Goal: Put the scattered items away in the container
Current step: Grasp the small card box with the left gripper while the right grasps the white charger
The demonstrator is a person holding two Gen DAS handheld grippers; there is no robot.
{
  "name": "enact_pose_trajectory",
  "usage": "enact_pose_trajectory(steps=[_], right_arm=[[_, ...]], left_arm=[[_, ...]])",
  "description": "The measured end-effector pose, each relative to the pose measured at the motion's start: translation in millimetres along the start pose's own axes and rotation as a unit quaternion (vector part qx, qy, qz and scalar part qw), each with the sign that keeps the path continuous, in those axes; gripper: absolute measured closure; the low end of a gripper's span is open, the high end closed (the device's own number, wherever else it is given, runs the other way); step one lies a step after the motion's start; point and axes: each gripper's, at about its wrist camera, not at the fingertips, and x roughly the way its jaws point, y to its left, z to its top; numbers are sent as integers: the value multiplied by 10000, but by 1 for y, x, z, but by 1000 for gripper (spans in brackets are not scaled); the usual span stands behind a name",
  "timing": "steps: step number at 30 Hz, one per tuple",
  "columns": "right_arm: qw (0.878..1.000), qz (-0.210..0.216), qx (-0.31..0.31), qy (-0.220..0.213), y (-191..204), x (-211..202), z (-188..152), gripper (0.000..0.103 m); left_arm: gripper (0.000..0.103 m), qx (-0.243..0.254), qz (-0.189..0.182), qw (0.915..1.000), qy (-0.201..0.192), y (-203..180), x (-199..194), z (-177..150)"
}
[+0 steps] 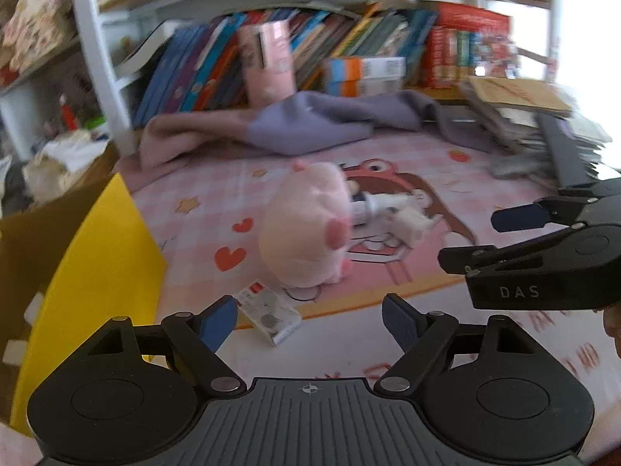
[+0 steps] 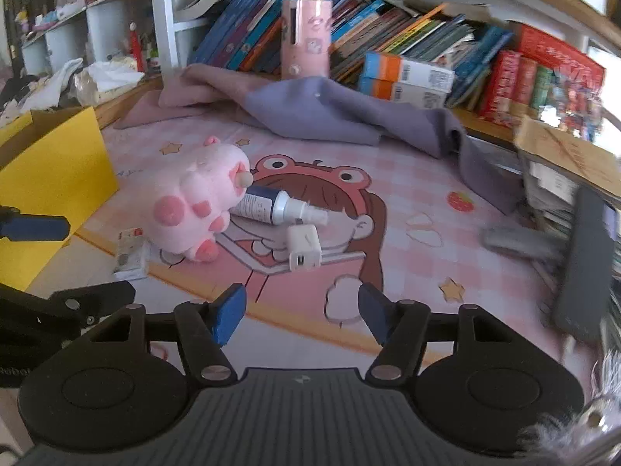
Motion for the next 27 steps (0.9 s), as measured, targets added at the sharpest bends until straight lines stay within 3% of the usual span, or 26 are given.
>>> enact_pose_trajectory(steps=[6, 10, 13, 17, 19, 21, 22, 25, 27], right_arm=[[9992, 8, -396, 15, -4, 41, 11, 42], [9977, 46, -674, -59, -3, 56, 11, 44], [9974, 131, -698, -97, -3, 65, 11, 45], [9979, 276, -562, -146, -3, 73, 9, 47], [9982, 264, -511, -152, -3, 76, 9, 49], [9981, 291, -490, -222, -2, 77, 8, 53], [9979, 321, -498, -247, -2, 77, 8, 61], [9974, 442, -497, -263, 0, 77, 7, 79], [9975, 459, -498, -220, 1, 75, 8, 79]], left_arm=[[26, -601, 193, 9975, 308, 15, 37, 4], [41, -838, 323, 9948, 484, 20, 56, 0], [45, -1065, 443, 9913, 638, 25, 66, -2], [52, -1257, 555, 9888, 576, 29, 68, -3], [61, -1256, 627, 9886, 550, 29, 67, -2], [71, -1222, 616, 9893, 510, 29, 66, -3], [75, -1198, 586, 9898, 508, 28, 65, -3], [75, -1188, 451, 9905, 530, 30, 62, -3], [75, -1221, 350, 9904, 543, 30, 59, -5]])
